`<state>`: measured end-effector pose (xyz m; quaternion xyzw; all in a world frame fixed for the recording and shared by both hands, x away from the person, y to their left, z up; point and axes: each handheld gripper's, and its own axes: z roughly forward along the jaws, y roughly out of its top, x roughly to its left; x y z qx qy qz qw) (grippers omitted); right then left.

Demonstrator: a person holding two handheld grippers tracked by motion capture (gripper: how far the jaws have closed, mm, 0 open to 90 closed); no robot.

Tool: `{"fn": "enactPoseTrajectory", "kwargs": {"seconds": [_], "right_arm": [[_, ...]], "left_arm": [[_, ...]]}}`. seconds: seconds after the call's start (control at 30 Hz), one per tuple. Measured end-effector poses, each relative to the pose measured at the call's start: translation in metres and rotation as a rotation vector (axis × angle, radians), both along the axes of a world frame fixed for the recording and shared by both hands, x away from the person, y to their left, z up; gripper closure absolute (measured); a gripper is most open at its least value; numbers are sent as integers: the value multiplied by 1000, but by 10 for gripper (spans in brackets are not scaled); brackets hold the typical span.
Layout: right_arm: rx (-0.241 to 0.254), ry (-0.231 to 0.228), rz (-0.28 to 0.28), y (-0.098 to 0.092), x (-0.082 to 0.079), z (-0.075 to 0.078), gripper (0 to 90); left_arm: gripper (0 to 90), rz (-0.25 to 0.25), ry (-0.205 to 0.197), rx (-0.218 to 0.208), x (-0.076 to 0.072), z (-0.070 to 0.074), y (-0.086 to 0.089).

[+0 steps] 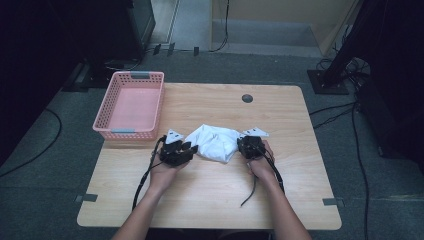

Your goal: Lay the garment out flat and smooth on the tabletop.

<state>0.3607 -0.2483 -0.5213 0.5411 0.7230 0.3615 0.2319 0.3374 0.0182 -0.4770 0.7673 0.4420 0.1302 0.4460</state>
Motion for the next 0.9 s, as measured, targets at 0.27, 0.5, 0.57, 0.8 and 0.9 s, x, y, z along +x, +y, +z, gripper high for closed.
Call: {"fn": "enactPoseTrajectory", "kwargs": {"seconds": [0.27, 0.5, 0.57, 0.8, 0.9], "right_arm": [[28, 5, 0, -3, 0, 0, 829], [30, 6, -2, -4, -1, -1, 829], [26, 3, -1, -4, -1, -1, 829], [24, 4, -4, -3, -1, 0, 829], [29, 6, -6, -3, -1, -1, 829]], "left_arm": [[649, -16, -8, 122, 13, -7, -54], [886, -80, -18, 107, -3, -8, -32], [892, -92, -7, 65, -11, -5, -19], [828, -282, 92, 26, -55, -12, 17], [734, -262, 73, -17, -60, -6, 29]]}}
